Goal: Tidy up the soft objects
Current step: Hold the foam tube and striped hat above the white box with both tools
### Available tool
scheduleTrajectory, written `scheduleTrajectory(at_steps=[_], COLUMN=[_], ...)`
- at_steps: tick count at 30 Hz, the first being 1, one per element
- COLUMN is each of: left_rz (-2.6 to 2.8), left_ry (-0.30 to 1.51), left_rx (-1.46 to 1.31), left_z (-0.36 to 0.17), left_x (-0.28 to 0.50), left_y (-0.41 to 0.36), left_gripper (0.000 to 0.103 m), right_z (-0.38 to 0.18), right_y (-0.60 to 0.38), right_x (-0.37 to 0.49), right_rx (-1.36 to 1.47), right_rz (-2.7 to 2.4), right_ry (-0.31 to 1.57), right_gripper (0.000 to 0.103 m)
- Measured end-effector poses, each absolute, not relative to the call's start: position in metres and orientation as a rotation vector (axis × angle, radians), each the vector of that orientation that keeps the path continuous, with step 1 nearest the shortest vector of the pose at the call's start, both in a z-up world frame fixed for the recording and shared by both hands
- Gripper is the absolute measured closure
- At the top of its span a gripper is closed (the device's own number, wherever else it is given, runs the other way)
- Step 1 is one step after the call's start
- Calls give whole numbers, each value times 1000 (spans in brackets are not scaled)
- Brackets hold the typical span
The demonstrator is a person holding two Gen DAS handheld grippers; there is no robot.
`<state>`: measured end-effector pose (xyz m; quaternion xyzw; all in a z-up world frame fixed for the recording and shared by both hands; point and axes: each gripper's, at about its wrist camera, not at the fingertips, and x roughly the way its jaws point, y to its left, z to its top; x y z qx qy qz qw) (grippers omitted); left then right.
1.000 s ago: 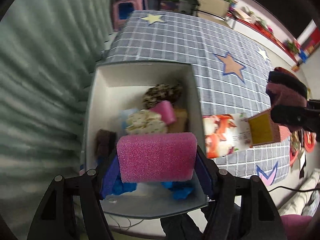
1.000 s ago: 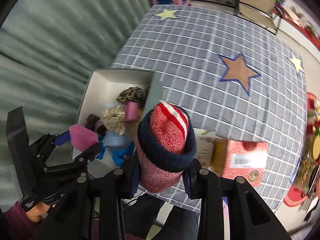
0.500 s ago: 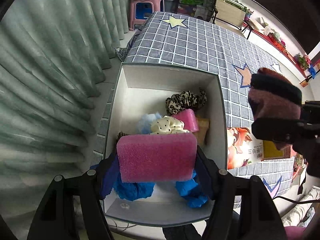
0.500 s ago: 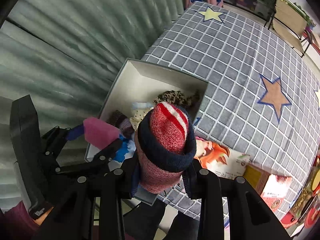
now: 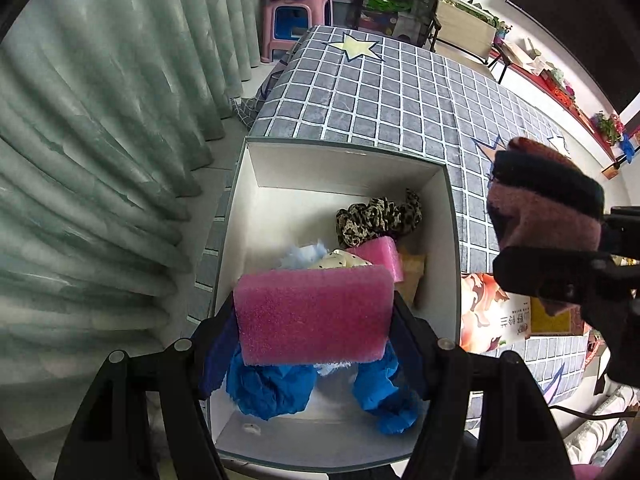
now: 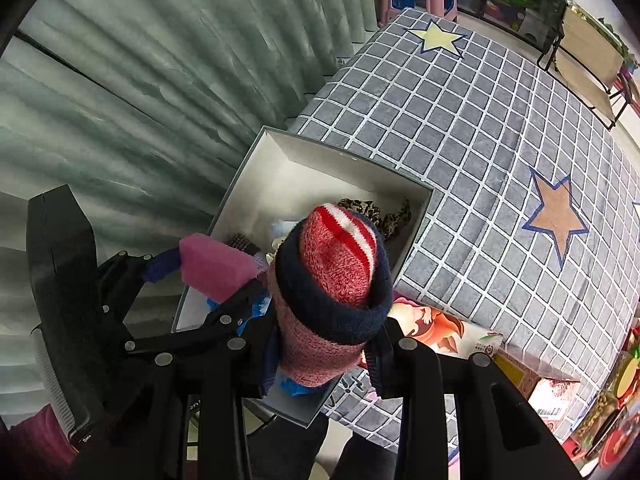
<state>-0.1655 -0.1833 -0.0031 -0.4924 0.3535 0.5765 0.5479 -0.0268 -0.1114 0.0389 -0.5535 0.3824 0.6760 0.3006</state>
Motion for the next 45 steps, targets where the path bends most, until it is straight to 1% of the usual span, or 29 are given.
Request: scheduleTrajectory(at_steps=[23,45], left_rz=[1371,1362], left_ry=[848,910], left_rx=[-1179,-1224], left_z=[-14,-52], left_x=[-166,-172], left_y=[-173,-137], left_gripper=[30,30], right_z=[29,-17], right_y=[-100,-64], right_x=[-31,-34], right_rx=[-1489,-1513], right_rz=[1781,1690], right_ry=[1020,1073], right_gripper=[66,66])
